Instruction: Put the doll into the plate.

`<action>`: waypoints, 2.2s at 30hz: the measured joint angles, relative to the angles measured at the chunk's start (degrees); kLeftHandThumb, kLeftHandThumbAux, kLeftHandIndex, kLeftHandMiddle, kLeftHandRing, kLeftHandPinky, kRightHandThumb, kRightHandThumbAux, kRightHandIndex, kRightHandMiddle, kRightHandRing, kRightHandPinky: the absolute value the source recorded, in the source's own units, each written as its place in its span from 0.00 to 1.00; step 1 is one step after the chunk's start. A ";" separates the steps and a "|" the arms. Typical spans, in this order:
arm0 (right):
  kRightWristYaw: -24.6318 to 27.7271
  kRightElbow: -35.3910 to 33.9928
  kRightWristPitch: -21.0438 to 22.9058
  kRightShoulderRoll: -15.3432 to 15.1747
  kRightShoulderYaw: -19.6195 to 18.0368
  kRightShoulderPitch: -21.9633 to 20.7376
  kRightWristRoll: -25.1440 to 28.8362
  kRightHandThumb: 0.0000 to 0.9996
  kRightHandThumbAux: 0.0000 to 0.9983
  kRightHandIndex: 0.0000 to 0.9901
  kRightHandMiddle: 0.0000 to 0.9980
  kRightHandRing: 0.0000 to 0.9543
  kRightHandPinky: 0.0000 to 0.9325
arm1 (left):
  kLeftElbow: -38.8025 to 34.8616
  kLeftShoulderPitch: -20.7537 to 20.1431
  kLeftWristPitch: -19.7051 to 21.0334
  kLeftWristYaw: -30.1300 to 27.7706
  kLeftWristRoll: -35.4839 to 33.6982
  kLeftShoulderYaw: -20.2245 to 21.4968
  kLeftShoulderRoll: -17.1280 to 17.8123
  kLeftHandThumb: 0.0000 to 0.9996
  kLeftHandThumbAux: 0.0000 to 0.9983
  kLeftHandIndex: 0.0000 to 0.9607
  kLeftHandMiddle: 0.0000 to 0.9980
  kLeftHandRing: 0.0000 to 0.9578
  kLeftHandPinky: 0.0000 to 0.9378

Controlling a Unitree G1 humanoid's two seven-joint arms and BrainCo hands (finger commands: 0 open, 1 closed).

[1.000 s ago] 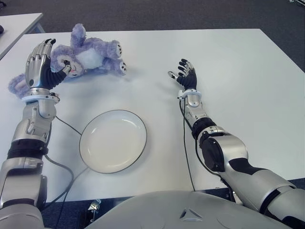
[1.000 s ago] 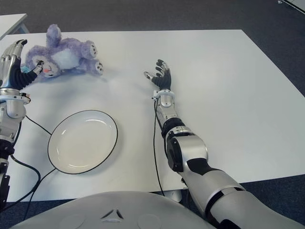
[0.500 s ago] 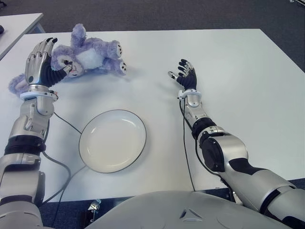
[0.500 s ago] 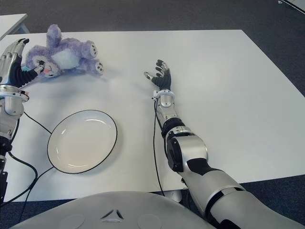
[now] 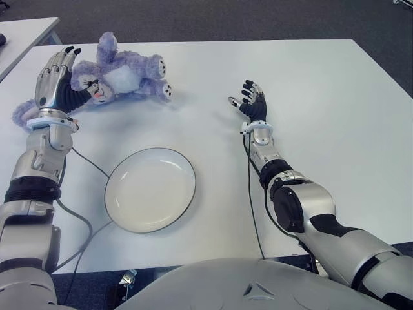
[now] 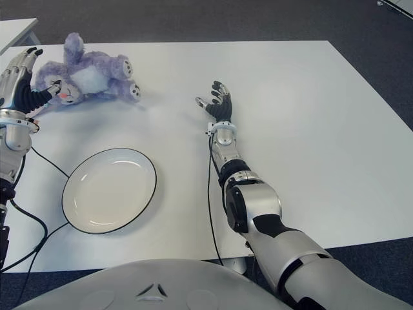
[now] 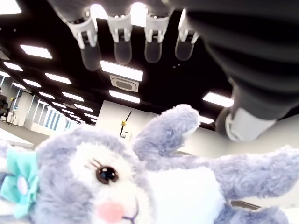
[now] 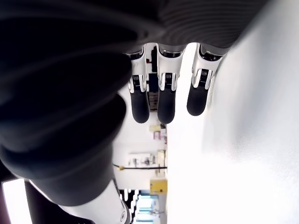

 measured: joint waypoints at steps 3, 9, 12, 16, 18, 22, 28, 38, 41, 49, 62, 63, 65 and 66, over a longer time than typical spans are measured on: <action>-0.03 0.00 0.02 0.00 0.01 0.00 -0.02 0.19 0.96 0.15 0.18 0.17 0.19 | 0.32 -0.27 -0.34 0.00 0.56 -0.62 0.19 0.34 0.57 0.00 0.06 0.07 0.12; -0.04 0.00 0.02 0.00 0.00 -0.01 -0.03 0.21 0.96 0.15 0.18 0.17 0.19 | 0.67 -1.09 -0.67 -0.15 1.53 -1.34 0.59 0.32 0.57 0.00 0.06 0.07 0.12; -0.05 0.00 0.02 0.00 0.00 -0.01 -0.03 0.22 0.95 0.16 0.18 0.17 0.19 | 0.71 -1.83 -0.68 -0.83 1.71 -1.78 1.05 0.32 0.57 0.00 0.05 0.07 0.12; -0.06 0.00 0.02 0.00 0.02 -0.01 -0.03 0.22 0.95 0.16 0.18 0.17 0.19 | 0.71 -2.77 -0.67 -2.01 1.92 -2.34 1.50 0.33 0.57 0.00 0.04 0.06 0.11; -0.07 0.00 0.02 0.00 0.05 -0.01 -0.05 0.22 0.95 0.16 0.18 0.17 0.19 | 0.71 -3.18 -0.67 -2.63 2.05 -2.49 1.65 0.33 0.57 0.00 0.04 0.06 0.11; -0.16 0.00 0.03 0.00 0.12 -0.01 -0.06 0.22 0.95 0.16 0.18 0.17 0.18 | 0.70 -3.84 -0.63 -3.76 2.20 -2.79 1.98 0.34 0.57 0.00 0.04 0.06 0.10; -0.19 0.00 0.04 0.01 0.16 -0.02 -0.06 0.22 0.95 0.16 0.18 0.17 0.18 | 0.69 -4.44 -0.36 -5.79 2.37 -3.07 2.50 0.34 0.57 0.00 0.04 0.06 0.11; -0.20 0.00 0.04 0.01 0.17 -0.02 -0.08 0.18 0.95 0.16 0.18 0.17 0.18 | 0.70 -5.20 0.32 -7.76 2.73 -3.19 2.96 0.34 0.57 0.00 0.02 0.04 0.07; -0.24 0.00 0.04 0.01 0.22 -0.02 -0.09 0.18 0.96 0.16 0.18 0.17 0.18 | 0.70 -5.50 0.59 -8.47 2.74 -3.20 3.02 0.34 0.57 0.00 0.02 0.04 0.07; -0.41 0.00 0.07 0.01 0.27 -0.02 -0.09 0.19 0.96 0.17 0.18 0.16 0.17 | 0.70 -6.47 0.97 -9.44 2.80 -3.34 3.27 0.34 0.56 0.00 0.02 0.04 0.06; -0.40 0.00 0.07 0.01 0.26 -0.02 -0.08 0.20 0.96 0.16 0.18 0.16 0.18 | 1.52 -7.31 0.80 -9.91 3.36 -4.94 3.51 0.35 0.56 0.00 0.02 0.05 0.08; -0.40 0.00 0.07 0.01 0.24 -0.02 -0.08 0.20 0.96 0.16 0.18 0.16 0.18 | 1.73 -7.49 0.76 -10.06 3.39 -5.05 3.51 0.36 0.56 0.00 0.02 0.05 0.08; -0.40 0.00 0.07 0.01 0.23 -0.03 -0.08 0.20 0.96 0.16 0.18 0.16 0.18 | 1.94 -7.81 0.75 -10.24 3.43 -5.24 3.53 0.36 0.56 0.00 0.02 0.05 0.09; -0.41 0.00 0.07 0.02 0.23 -0.02 -0.08 0.20 0.96 0.16 0.18 0.16 0.18 | 1.99 -7.97 0.70 -10.25 3.44 -5.30 3.53 0.36 0.55 0.00 0.02 0.05 0.08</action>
